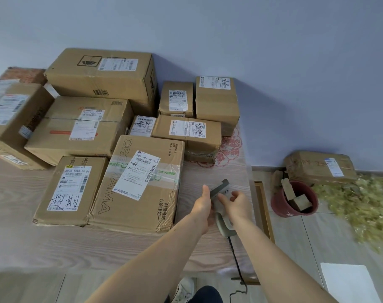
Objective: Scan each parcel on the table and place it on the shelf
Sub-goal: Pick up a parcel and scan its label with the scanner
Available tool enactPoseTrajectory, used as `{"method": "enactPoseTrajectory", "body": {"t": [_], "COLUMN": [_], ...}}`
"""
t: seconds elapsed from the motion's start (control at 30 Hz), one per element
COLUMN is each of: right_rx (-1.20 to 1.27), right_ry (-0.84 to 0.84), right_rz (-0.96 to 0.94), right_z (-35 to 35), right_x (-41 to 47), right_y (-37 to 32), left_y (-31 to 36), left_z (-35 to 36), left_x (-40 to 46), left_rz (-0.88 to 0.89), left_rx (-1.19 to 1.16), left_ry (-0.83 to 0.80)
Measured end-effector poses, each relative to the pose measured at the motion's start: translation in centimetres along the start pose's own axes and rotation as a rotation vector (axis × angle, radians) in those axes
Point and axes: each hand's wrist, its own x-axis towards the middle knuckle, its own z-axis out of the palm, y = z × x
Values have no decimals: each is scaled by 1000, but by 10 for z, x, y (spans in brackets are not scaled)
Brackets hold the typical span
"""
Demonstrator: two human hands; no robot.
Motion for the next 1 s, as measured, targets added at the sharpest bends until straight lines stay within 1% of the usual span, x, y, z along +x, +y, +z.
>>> {"method": "enactPoseTrajectory", "body": {"t": [0.1, 0.2, 0.27, 0.4, 0.5, 0.57, 0.67, 0.73, 0.83, 1.0], "right_rx": [22, 44, 59, 115, 137, 121, 136, 100, 65, 51], "right_ry": [43, 107, 152, 187, 126, 56, -83, -148, -193, -158], "right_rz": [2, -19, -58, -140, -155, -180, -201, -191, -172, -178], "right_z": [-1, -1, -1, 6, 20, 34, 60, 75, 89, 97], "right_x": [-6, -15, -24, -46, -65, -79, -98, -109, -122, -132], "right_y": [-12, -27, -41, -69, -90, -100, -107, -107, -108, -108], "left_y": [7, 20, 35, 64, 75, 79, 80, 79, 78, 70], "left_z": [-4, -6, -12, -37, -70, -99, -145, -173, -209, -247], "left_x": [-5, -21, -42, -83, -112, -125, -129, -131, -126, -85], "left_rz": [41, 108, 156, 329, 541, 676, 785, 814, 838, 767], "left_rx": [-5, 47, 122, 246, 261, 276, 312, 341, 449, 686], "left_ry": [-28, 8, 36, 90, 87, 124, 189, 241, 319, 379]}}
